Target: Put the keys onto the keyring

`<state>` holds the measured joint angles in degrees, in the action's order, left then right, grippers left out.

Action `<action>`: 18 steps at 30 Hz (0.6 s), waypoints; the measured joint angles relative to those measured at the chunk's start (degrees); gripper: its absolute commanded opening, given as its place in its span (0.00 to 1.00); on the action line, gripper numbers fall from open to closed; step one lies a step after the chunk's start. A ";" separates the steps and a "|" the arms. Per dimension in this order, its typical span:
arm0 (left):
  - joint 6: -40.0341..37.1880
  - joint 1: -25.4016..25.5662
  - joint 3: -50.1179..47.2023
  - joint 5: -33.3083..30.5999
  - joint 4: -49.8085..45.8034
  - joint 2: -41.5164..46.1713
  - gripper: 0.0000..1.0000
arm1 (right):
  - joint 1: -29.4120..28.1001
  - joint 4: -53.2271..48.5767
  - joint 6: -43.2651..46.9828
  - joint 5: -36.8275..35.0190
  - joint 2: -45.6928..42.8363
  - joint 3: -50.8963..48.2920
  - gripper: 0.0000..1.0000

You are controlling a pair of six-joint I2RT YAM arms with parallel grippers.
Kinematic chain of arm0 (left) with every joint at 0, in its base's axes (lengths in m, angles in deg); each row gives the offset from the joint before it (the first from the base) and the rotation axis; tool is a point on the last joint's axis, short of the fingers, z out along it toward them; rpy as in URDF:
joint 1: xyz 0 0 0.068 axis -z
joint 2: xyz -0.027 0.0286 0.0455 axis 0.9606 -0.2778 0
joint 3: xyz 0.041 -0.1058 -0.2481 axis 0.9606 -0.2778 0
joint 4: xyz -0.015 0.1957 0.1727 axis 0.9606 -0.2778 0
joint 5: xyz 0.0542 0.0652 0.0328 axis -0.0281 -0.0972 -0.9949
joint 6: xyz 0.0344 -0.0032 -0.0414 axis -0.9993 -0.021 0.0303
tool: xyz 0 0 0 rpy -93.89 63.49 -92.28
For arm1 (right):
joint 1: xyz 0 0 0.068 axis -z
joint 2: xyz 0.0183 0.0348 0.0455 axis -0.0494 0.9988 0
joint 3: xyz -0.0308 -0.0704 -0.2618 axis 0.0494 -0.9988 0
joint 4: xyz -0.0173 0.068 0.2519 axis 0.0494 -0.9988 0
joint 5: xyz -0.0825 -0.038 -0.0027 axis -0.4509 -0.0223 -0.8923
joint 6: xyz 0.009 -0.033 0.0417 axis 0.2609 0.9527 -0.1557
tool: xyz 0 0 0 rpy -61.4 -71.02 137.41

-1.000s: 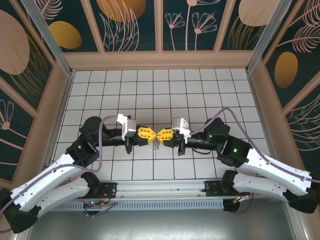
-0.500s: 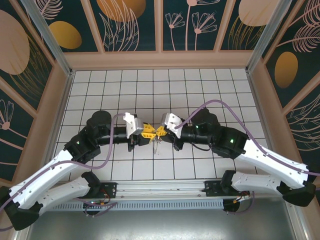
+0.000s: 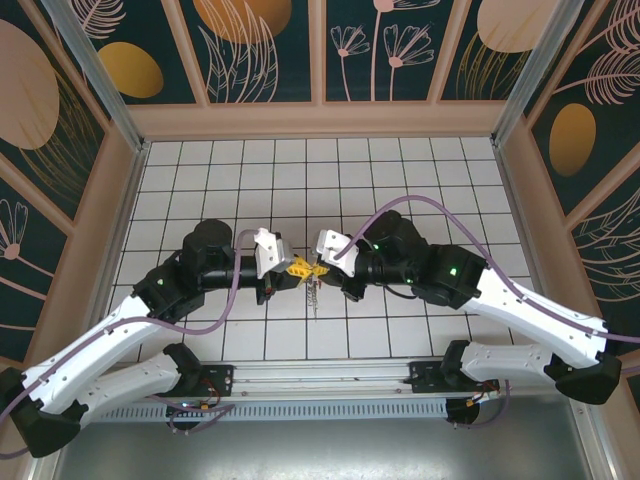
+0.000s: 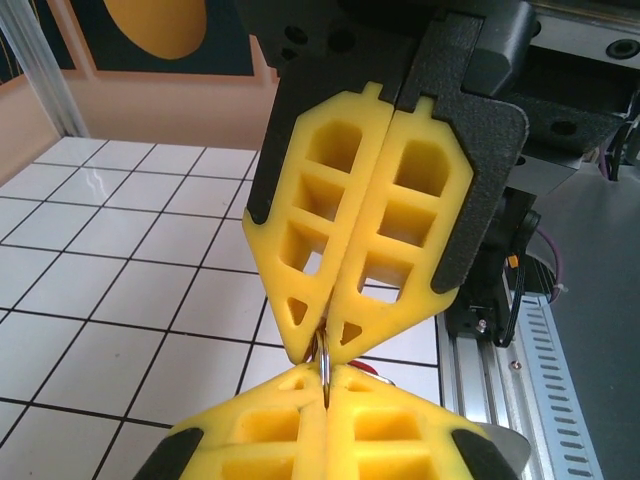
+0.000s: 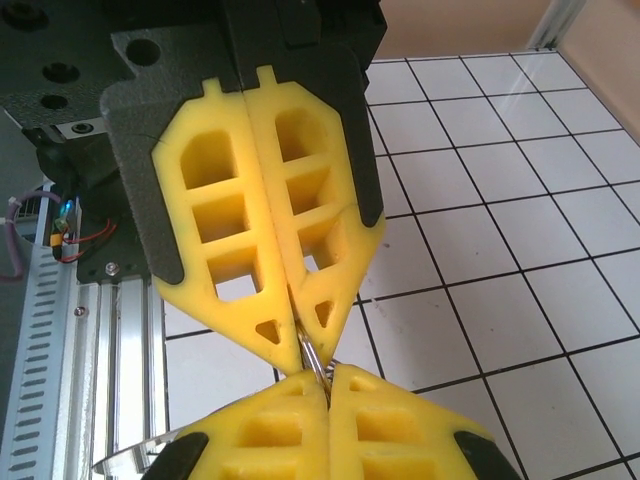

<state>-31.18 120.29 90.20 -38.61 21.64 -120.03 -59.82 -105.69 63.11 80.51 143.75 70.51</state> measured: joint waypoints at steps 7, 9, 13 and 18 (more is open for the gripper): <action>3.15 0.31 -1.03 4.68 5.27 1.86 0.00 | -0.04 4.81 -1.81 2.75 -4.70 -3.02 0.27; 4.66 0.33 -1.62 5.97 8.31 2.47 0.00 | -0.09 6.73 -2.36 3.96 -6.23 -4.48 0.26; 7.48 0.33 -2.47 8.35 13.70 3.41 0.00 | -0.09 9.68 -3.69 5.77 -8.39 -6.73 0.15; 9.11 0.33 -3.17 9.90 16.81 3.67 0.00 | -0.09 12.44 -4.37 7.06 -9.88 -8.22 0.14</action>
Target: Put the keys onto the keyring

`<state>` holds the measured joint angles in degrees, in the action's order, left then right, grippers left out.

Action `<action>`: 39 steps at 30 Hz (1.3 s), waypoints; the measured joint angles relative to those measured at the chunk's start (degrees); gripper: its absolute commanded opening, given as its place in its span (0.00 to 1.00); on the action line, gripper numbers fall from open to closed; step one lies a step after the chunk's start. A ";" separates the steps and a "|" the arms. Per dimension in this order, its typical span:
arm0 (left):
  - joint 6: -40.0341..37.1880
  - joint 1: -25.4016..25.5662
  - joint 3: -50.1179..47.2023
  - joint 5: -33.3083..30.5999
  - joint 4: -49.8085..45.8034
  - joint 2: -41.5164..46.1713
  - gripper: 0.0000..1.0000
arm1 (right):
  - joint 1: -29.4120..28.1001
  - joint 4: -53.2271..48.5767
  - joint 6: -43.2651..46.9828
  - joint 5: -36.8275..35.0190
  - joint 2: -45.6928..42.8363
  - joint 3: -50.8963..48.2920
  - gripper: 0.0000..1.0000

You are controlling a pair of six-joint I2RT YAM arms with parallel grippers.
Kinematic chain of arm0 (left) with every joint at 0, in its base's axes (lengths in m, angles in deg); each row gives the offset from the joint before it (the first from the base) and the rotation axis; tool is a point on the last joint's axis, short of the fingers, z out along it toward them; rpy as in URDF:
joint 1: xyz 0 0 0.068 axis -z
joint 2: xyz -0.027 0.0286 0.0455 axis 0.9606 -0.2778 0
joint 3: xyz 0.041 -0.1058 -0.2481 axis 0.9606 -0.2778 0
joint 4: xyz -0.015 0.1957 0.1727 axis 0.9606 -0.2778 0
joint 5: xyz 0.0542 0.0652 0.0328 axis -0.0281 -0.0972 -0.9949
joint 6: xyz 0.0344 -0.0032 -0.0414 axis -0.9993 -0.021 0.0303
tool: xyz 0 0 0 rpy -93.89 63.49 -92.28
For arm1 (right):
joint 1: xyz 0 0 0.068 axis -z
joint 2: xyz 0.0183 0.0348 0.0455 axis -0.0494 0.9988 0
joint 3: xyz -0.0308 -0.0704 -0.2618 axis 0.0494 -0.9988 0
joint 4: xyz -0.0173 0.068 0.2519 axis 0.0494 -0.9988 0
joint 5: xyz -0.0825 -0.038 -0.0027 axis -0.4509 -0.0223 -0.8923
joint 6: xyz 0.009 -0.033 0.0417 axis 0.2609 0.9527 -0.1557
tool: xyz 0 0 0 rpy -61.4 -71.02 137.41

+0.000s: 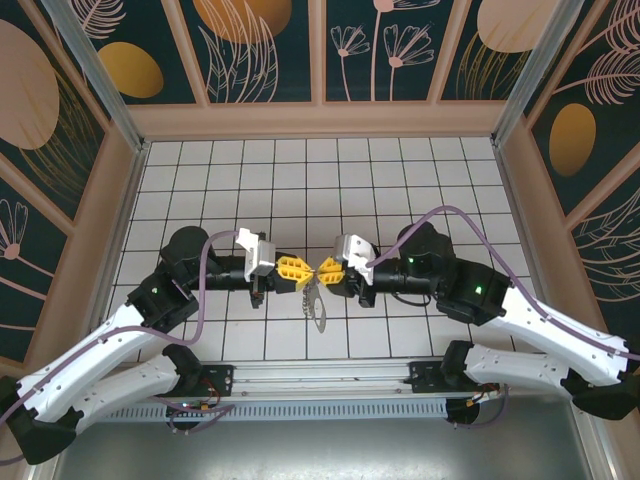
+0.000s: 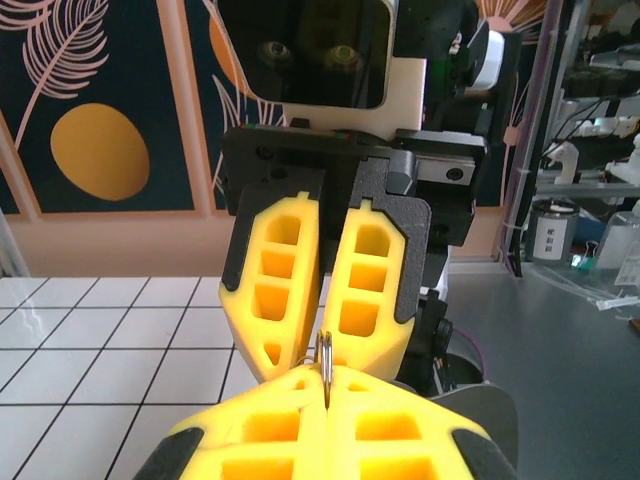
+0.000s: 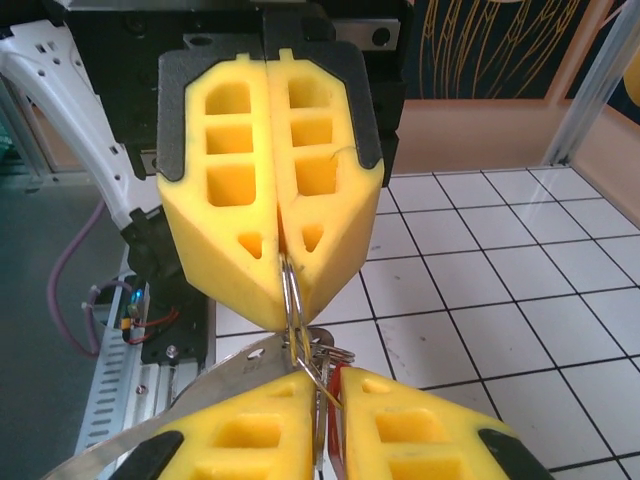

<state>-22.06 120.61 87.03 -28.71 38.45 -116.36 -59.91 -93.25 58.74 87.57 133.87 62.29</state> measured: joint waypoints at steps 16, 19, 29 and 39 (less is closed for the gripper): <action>3.19 -0.02 -2.47 1.81 5.68 0.96 0.00 | -0.09 2.40 -0.61 1.90 -0.85 -0.79 0.07; 3.17 0.00 -2.47 2.25 5.79 1.09 0.00 | -0.35 2.58 -0.81 1.84 -1.40 -0.85 0.13; 3.19 -0.02 -2.45 3.34 5.75 1.09 0.00 | -0.37 2.80 -1.51 1.40 -2.71 -1.70 0.00; 3.19 -0.13 -2.45 3.78 5.22 1.03 0.00 | -0.37 3.50 -1.49 1.42 -0.81 -1.60 0.00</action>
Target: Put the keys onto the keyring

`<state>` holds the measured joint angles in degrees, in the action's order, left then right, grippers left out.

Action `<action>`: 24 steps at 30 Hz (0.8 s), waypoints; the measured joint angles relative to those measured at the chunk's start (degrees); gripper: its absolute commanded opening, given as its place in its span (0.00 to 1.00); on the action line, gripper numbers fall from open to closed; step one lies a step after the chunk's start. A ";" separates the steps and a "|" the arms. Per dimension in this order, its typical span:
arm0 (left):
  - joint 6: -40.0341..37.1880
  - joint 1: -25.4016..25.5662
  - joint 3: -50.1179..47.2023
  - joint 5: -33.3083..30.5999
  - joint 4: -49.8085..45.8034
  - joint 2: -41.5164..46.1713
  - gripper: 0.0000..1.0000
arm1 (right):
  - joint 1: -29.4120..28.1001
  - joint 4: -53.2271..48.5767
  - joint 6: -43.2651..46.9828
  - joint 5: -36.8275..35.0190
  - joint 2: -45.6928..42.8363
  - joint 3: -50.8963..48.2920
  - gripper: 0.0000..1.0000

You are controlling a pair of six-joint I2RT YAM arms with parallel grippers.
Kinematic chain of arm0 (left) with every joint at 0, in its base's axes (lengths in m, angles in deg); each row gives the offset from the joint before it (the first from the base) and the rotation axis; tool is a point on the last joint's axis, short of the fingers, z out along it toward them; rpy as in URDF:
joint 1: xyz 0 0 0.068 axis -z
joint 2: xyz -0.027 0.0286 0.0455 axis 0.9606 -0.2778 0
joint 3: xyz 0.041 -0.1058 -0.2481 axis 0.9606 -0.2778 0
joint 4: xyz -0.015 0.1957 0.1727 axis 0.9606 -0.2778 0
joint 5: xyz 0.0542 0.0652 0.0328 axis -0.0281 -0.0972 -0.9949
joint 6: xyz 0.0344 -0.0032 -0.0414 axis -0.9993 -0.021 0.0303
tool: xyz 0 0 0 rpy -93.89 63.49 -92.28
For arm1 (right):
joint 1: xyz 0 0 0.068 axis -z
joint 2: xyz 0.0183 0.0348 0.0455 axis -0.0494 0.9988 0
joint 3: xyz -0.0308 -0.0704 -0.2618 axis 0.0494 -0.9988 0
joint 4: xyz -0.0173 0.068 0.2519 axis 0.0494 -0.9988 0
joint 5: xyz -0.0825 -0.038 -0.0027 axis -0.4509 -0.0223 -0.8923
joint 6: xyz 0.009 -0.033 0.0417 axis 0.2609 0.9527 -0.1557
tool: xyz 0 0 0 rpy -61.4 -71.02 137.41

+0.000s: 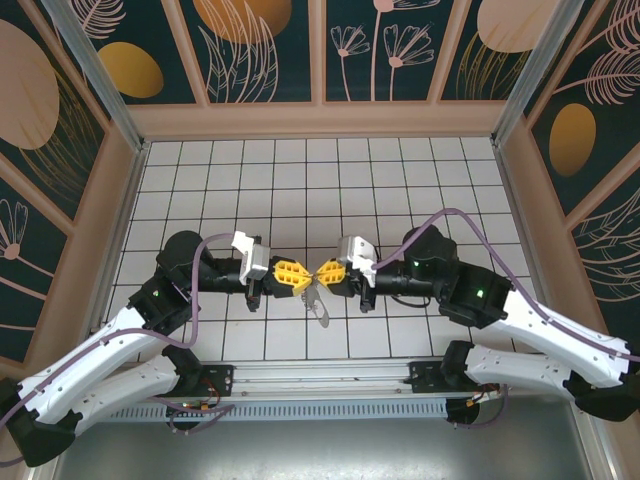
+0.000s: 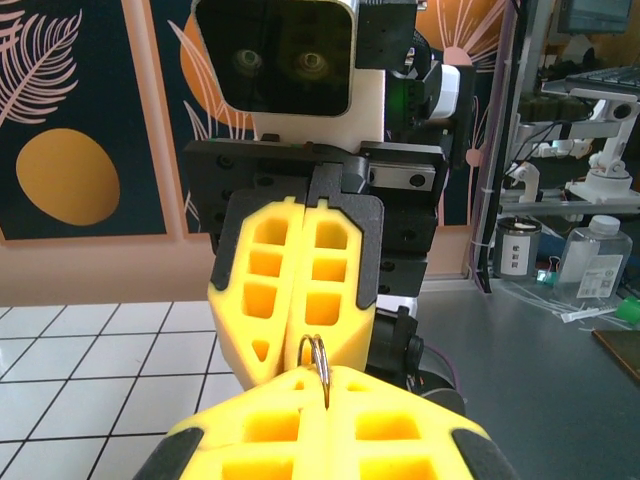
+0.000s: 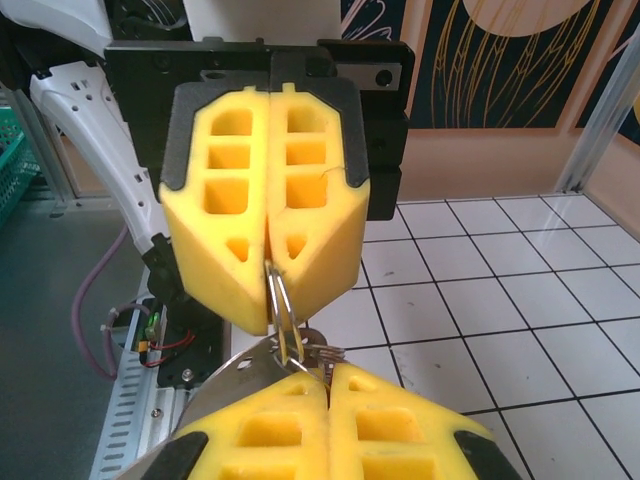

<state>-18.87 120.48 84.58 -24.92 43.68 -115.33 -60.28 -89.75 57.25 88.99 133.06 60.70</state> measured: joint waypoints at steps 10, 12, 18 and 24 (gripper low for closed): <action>-0.24 -0.22 0.24 0.83 -0.24 -0.70 0.00 | 0.00 -0.13 -0.02 0.48 1.40 0.48 0.00; -0.44 -0.22 0.68 1.01 -0.79 -0.85 0.00 | 0.00 -0.17 -0.02 0.55 1.40 0.66 0.00; -0.52 -0.20 0.98 1.14 -1.31 -0.74 0.00 | 0.00 -0.31 -0.02 0.90 1.25 0.90 0.00; -1.33 -0.20 1.11 1.20 -1.42 -0.74 0.00 | 0.00 -0.31 -0.02 0.63 0.85 0.90 0.00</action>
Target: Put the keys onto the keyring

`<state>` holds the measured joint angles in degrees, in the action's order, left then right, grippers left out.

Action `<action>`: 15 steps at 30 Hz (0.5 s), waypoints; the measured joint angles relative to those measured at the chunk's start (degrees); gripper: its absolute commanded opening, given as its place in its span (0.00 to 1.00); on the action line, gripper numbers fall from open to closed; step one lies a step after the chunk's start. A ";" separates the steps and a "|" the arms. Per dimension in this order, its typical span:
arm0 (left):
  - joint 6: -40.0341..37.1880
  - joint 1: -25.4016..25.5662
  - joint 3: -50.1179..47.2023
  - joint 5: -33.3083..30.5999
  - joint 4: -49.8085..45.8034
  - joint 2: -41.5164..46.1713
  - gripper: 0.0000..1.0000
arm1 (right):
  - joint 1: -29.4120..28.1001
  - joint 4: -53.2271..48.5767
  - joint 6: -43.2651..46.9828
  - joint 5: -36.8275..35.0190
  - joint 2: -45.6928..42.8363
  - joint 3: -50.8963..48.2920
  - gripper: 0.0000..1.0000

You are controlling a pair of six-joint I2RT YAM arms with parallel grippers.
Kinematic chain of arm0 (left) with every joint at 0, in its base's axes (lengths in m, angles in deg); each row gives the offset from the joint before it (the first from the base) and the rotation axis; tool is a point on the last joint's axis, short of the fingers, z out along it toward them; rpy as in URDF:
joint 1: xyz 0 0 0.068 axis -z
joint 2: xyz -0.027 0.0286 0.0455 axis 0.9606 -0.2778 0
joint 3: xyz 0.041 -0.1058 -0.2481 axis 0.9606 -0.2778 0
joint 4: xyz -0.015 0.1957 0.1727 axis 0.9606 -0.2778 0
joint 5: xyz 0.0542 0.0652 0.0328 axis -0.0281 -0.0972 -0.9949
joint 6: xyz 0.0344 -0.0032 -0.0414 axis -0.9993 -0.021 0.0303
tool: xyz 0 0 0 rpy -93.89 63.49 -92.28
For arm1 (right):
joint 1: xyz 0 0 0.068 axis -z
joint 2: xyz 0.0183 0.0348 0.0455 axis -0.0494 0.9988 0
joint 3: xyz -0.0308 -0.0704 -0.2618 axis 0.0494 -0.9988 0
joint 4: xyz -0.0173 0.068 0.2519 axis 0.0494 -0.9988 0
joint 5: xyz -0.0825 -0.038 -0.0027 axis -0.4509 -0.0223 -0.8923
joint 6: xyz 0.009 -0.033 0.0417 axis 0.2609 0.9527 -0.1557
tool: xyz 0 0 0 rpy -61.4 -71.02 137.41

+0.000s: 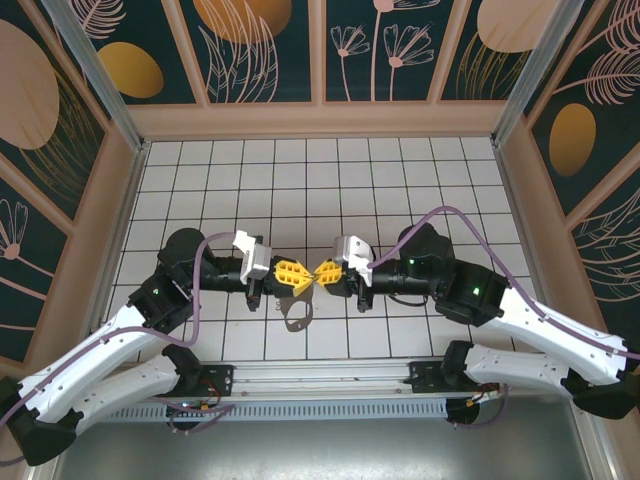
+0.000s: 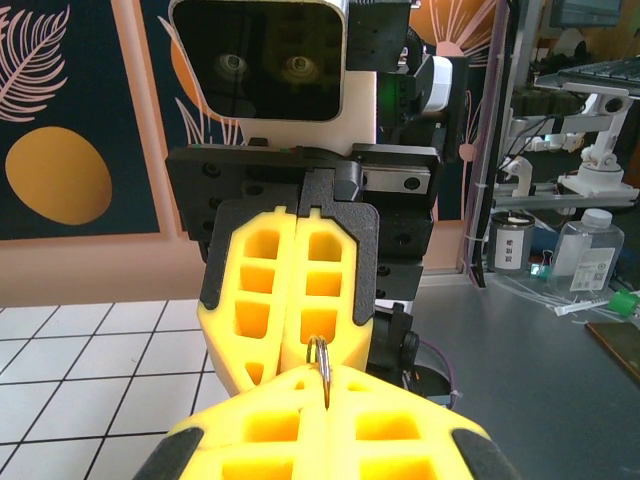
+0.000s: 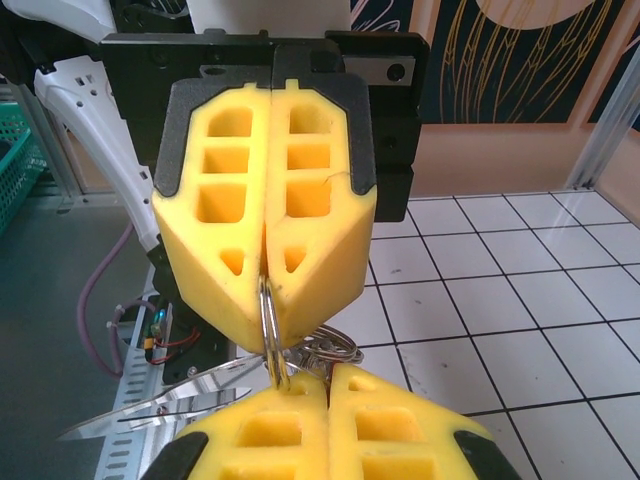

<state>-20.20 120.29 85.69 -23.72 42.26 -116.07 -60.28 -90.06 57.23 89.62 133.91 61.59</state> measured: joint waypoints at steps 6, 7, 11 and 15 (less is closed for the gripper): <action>-0.57 0.02 0.26 0.02 -0.44 -0.02 0.00 | 0.00 0.50 -0.22 -1.05 -1.84 0.00 0.00; -0.63 0.04 0.28 -0.04 -0.57 -0.04 0.00 | 0.00 0.68 -0.22 -1.20 -2.34 -0.02 0.00; -0.63 0.04 0.31 -0.46 -0.74 -0.04 0.00 | -0.02 0.74 -0.42 -1.55 -4.59 -0.07 0.00; -0.63 0.07 0.28 -0.90 -1.40 -0.11 0.00 | -0.02 1.44 -0.63 -1.75 -5.46 -0.07 0.00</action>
<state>-20.84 120.35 85.98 -24.62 40.86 -116.18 -60.30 -88.62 56.60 87.87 128.45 61.53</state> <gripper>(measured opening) 0.043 0.049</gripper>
